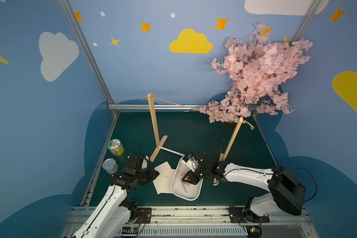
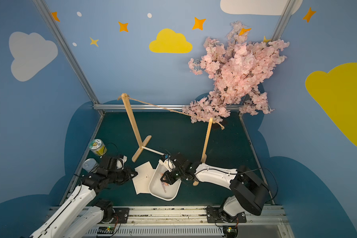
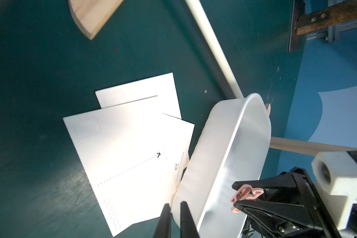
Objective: Remove the postcards from the strings
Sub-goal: Place the postcard on the postcard, then place the clamp in the storage box, then adjust the clothesline at the center of the board.
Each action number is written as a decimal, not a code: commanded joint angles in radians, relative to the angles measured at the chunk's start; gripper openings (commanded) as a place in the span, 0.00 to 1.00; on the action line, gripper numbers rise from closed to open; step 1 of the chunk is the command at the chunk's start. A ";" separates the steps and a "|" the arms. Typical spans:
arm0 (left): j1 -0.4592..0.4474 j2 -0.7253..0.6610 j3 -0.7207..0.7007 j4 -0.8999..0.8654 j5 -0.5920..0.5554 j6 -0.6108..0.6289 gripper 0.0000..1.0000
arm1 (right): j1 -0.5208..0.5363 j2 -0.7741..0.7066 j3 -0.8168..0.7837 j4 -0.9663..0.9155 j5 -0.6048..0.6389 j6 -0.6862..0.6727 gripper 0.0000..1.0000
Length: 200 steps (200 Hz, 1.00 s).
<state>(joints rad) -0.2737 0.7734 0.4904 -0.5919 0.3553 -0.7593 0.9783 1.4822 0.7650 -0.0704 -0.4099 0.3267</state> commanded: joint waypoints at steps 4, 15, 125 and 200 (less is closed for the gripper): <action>-0.006 0.013 -0.008 0.032 0.028 0.010 0.14 | -0.004 0.015 0.028 -0.003 0.013 -0.001 0.06; -0.006 0.012 -0.008 0.030 0.022 0.014 0.17 | -0.005 0.015 0.032 -0.006 0.021 -0.001 0.18; -0.006 -0.090 0.025 0.093 -0.055 0.026 0.62 | -0.043 -0.131 0.082 -0.197 0.118 0.008 0.53; -0.004 -0.094 -0.002 0.269 -0.078 0.037 0.69 | -0.087 -0.425 0.036 -0.609 0.241 0.188 0.53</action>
<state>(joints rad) -0.2779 0.6842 0.4900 -0.4088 0.2874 -0.7414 0.8982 1.1423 0.8242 -0.4797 -0.2165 0.4107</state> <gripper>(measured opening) 0.680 0.535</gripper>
